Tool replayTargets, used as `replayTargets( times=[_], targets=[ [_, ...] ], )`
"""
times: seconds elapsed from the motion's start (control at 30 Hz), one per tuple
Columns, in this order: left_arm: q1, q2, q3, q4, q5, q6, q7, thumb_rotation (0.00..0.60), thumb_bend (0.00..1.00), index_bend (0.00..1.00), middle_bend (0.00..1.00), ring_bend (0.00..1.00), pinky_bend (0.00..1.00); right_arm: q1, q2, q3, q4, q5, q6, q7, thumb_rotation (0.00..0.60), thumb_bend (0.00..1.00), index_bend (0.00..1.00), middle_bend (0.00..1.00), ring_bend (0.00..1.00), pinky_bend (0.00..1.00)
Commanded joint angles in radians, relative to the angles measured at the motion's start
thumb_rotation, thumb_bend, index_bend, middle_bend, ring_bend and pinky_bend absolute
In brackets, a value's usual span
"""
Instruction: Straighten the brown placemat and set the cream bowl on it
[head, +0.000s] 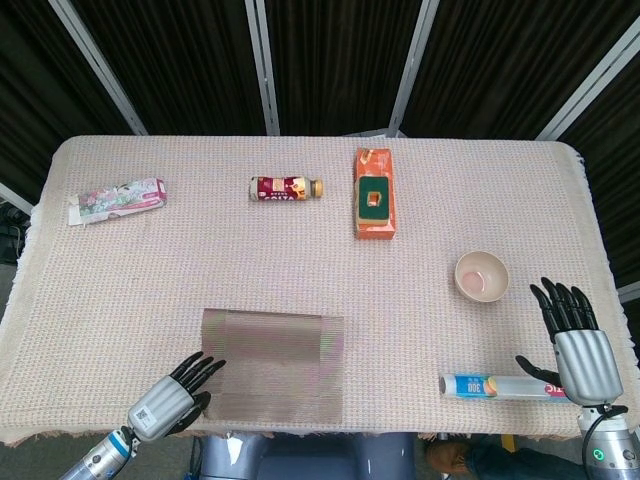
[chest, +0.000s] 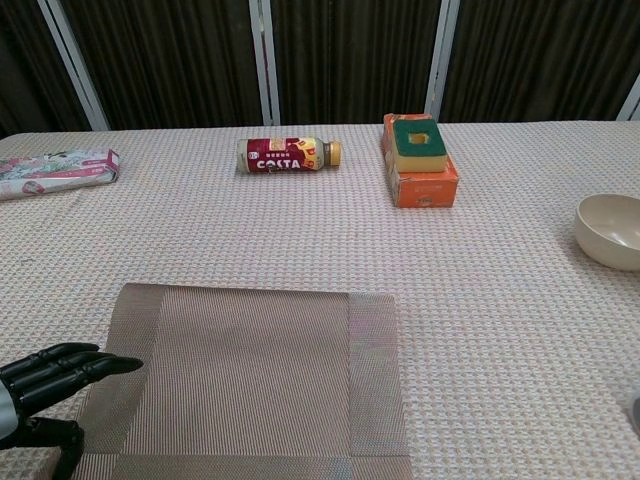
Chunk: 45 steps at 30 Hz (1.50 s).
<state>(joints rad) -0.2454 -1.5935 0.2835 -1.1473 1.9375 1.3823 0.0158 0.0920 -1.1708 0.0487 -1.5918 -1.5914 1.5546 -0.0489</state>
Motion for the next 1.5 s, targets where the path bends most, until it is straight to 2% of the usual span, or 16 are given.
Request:
replayTargets(
  times=[0.03,0.33,0.43,0.53,0.6,0.8,0.9,1.07,1.17,1.33,1.4,1.43,1.47,1.5],
  targets=[
    [-0.007,0.013,0.001,-0.027,-0.003,-0.010,0.010,0.600,0.42,0.64,0.00,0.00,0.00,0.000,0.000,0.000,-0.001,0.000,-0.001,-0.001,0.600,0.00,0.00,0.00,0.00,0.00],
    [-0.017,0.021,-0.020,-0.079,-0.014,-0.006,0.028,0.600,0.43,0.68,0.00,0.00,0.00,0.000,0.000,0.003,0.001,0.004,-0.005,0.000,0.600,0.00,0.00,0.00,0.00,0.00],
    [-0.035,0.027,-0.053,-0.113,-0.024,0.000,0.025,0.600,0.43,0.69,0.00,0.00,0.00,0.000,0.000,0.004,0.001,0.004,-0.005,0.000,0.600,0.00,0.00,0.00,0.00,0.00],
    [-0.071,0.041,-0.101,-0.195,-0.061,-0.024,-0.004,0.600,0.44,0.69,0.00,0.00,0.00,0.001,-0.003,0.005,0.003,0.006,-0.008,-0.004,0.600,0.00,0.00,0.00,0.00,0.00],
    [-0.103,0.054,-0.147,-0.254,-0.096,-0.055,-0.012,0.600,0.44,0.69,0.00,0.00,0.00,0.001,-0.004,0.005,0.004,0.007,-0.010,-0.007,0.600,0.00,0.00,0.00,0.00,0.00],
    [-0.210,0.076,-0.352,-0.370,-0.281,-0.179,0.040,0.600,0.44,0.69,0.00,0.00,0.00,0.003,-0.010,0.011,0.004,0.005,-0.005,-0.028,0.600,0.00,0.00,0.00,0.00,0.00],
    [-0.251,0.082,-0.450,-0.364,-0.388,-0.225,0.075,0.600,0.44,0.69,0.00,0.00,0.00,0.002,-0.010,0.012,0.004,0.004,-0.001,-0.030,0.600,0.00,0.00,0.00,0.00,0.00],
    [-0.291,0.087,-0.571,-0.285,-0.550,-0.260,0.144,0.600,0.44,0.70,0.00,0.00,0.00,0.002,-0.009,0.017,0.006,0.009,-0.003,-0.024,0.600,0.00,0.00,0.00,0.00,0.00],
    [-0.302,0.094,-0.614,-0.226,-0.631,-0.278,0.138,0.600,0.44,0.69,0.00,0.00,0.00,0.003,-0.011,0.019,0.010,0.012,-0.003,-0.029,0.600,0.00,0.00,0.00,0.00,0.00],
    [-0.290,0.111,-0.631,-0.153,-0.702,-0.291,0.120,0.600,0.44,0.68,0.00,0.00,0.00,0.004,-0.016,0.021,0.010,0.015,-0.005,-0.038,0.600,0.00,0.00,0.00,0.00,0.00],
    [-0.280,0.121,-0.628,-0.125,-0.720,-0.297,0.108,0.600,0.42,0.64,0.00,0.00,0.00,0.005,-0.018,0.021,0.011,0.017,-0.008,-0.043,0.600,0.00,0.00,0.00,0.00,0.00],
    [-0.275,0.127,-0.623,-0.112,-0.725,-0.298,0.105,0.600,0.34,0.53,0.00,0.00,0.00,0.005,-0.019,0.021,0.011,0.018,-0.009,-0.045,0.600,0.00,0.00,0.00,0.00,0.00],
    [-0.267,0.135,-0.613,-0.100,-0.728,-0.300,0.103,0.600,0.23,0.33,0.00,0.00,0.00,0.005,-0.021,0.020,0.011,0.019,-0.012,-0.048,0.600,0.00,0.00,0.00,0.00,0.00],
    [-0.261,0.141,-0.606,-0.093,-0.731,-0.302,0.107,0.600,0.16,0.20,0.00,0.00,0.00,0.006,-0.022,0.020,0.011,0.019,-0.013,-0.050,0.600,0.00,0.00,0.00,0.00,0.00]
  ],
)
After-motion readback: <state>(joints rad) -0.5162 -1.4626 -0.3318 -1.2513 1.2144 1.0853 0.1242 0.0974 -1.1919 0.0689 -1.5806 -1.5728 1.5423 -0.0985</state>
